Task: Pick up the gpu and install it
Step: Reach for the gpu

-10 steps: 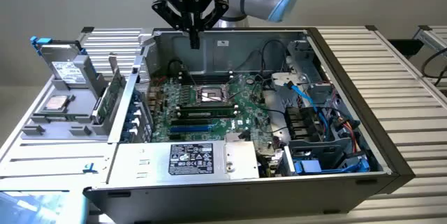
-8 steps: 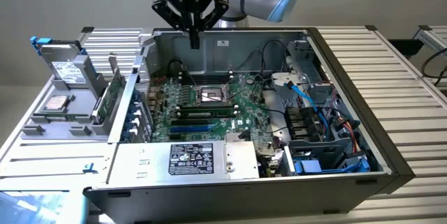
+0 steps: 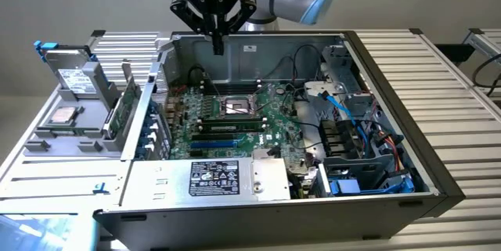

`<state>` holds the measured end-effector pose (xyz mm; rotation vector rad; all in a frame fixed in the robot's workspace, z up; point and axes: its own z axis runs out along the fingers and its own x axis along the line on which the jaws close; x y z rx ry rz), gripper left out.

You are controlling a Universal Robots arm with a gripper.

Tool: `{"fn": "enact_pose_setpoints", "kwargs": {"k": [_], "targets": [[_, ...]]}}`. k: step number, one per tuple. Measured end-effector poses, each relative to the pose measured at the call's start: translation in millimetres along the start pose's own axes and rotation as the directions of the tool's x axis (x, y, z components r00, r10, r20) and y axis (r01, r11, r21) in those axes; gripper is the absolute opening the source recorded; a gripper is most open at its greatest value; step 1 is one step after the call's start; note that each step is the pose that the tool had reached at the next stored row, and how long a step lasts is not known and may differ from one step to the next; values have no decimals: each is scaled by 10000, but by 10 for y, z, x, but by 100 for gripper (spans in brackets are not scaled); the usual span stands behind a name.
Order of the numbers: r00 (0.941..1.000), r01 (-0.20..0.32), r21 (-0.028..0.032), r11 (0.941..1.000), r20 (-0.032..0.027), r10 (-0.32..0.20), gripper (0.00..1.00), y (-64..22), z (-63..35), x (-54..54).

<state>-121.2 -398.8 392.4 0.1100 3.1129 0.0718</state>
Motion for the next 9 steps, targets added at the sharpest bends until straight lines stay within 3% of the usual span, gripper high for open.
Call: {"fn": "enact_pose_setpoints", "kwargs": {"k": [5, 9], "targets": [[10000, 0, 4, 10000, -1, 0, 12, -1, -1, 31], [10000, 0, 10, 10000, 6, 0, 12, -8, -1, 166]]}}
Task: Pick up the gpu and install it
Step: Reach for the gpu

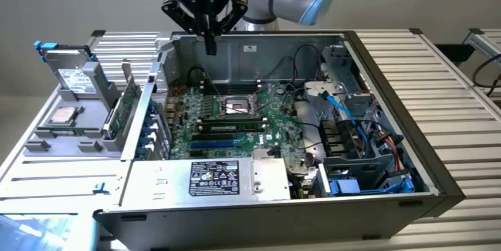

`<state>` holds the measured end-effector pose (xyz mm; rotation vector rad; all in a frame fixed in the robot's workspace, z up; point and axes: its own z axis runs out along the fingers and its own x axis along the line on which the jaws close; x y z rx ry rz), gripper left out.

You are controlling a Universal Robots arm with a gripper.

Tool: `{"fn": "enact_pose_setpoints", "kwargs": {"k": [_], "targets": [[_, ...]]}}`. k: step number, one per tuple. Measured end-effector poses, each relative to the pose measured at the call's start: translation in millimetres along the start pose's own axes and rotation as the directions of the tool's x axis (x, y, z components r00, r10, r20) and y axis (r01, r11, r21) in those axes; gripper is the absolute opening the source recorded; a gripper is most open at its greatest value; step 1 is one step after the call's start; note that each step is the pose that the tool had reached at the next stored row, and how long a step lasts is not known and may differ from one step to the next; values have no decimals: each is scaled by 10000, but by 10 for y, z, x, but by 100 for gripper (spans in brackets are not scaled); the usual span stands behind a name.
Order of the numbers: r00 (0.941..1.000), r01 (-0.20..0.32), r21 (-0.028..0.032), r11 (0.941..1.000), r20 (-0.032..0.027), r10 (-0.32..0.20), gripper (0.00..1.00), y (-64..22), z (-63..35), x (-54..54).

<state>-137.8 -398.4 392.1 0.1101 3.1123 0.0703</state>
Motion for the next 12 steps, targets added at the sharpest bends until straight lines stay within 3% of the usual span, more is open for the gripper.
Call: {"fn": "enact_pose_setpoints", "kwargs": {"k": [12], "targets": [[10000, 16, 10, 10000, 1, -16, 12, -4, 13, 464]]}}
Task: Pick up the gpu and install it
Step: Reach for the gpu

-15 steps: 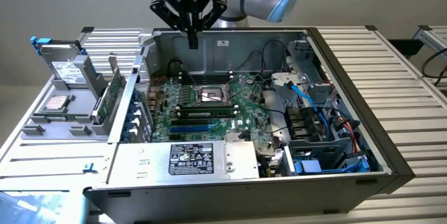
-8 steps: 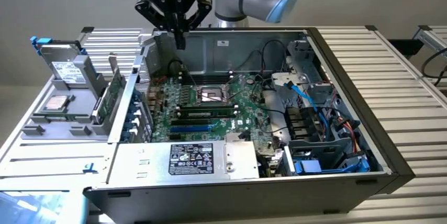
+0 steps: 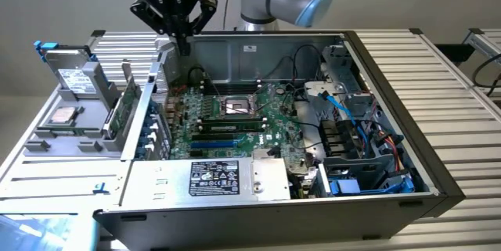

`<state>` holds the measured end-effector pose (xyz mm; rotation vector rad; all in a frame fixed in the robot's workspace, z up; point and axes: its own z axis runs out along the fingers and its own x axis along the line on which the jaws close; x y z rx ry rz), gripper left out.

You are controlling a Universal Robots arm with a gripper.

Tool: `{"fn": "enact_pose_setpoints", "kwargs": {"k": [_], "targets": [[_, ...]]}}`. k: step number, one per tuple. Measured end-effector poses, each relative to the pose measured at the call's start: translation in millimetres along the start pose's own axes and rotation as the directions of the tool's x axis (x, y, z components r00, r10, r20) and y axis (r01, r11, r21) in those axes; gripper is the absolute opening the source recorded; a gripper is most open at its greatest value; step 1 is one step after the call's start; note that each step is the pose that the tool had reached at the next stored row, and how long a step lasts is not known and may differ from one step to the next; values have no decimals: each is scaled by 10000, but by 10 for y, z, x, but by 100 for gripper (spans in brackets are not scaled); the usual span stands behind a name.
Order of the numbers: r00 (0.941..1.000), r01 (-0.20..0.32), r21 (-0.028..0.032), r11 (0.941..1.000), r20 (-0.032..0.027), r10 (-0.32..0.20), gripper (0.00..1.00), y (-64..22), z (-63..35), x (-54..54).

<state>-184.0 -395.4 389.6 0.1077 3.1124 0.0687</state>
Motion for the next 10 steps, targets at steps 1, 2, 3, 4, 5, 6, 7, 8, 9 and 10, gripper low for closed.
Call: {"fn": "enact_pose_setpoints", "kwargs": {"k": [1, 2, 3, 4, 5, 6, 7, 8, 9, 10], "targets": [[10000, 2, 0, 10000, -1, -2, 12, 0, 3, 46], [10000, 1, 0, 10000, 0, -1, 12, -1, 7, 92], [10000, 1, 1, 10000, -1, -1, 12, -2, 11, 136], [10000, 1, 1, 10000, -1, -1, 12, -4, 16, 182], [10000, 2, 1, 10000, -1, -2, 12, -6, 22, 227], [10000, 2, 2, 10000, -1, -2, 12, -7, 30, 270], [10000, 1, 1, 10000, -1, -1, 12, -7, 40, 316], [10000, 0, 1, 10000, -1, 0, 12, -6, 50, 362], [10000, 2, 0, 10000, 0, -2, 12, -4, 61, 408], [10000, 2, 2, 10000, -3, -2, 12, -5, 65, 454]]}}
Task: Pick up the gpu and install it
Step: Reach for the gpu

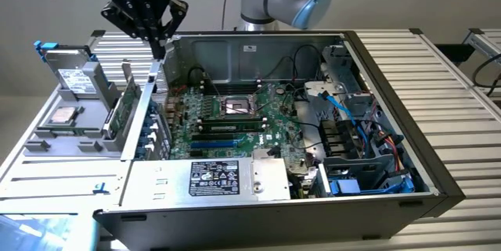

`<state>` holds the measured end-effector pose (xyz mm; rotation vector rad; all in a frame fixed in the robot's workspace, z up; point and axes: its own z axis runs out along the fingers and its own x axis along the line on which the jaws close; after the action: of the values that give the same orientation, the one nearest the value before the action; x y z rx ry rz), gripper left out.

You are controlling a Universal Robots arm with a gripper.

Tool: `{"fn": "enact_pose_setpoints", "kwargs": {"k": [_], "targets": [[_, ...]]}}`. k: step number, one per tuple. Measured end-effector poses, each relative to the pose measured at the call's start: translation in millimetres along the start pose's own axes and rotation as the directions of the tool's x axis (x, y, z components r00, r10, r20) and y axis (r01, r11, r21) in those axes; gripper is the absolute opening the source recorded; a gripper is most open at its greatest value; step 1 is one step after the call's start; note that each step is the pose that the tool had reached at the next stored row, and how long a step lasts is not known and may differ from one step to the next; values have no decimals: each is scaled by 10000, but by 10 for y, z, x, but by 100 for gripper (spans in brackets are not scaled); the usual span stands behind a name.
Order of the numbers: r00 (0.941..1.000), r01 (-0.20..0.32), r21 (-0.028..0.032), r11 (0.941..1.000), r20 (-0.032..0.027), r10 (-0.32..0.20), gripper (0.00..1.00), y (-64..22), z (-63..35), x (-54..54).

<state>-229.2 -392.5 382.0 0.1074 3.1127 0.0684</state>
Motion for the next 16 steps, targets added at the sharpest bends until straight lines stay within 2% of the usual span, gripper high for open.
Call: {"fn": "enact_pose_setpoints", "kwargs": {"k": [12, 14, 16], "targets": [[10000, 25, 1, 10000, -36, -25, 12, -28, 6, 529], [10000, 32, 2, 10000, -61, -32, 12, -34, 4, 608], [9999, 37, 10, 10000, -138, -37, 12, -38, 4, 666]]}}
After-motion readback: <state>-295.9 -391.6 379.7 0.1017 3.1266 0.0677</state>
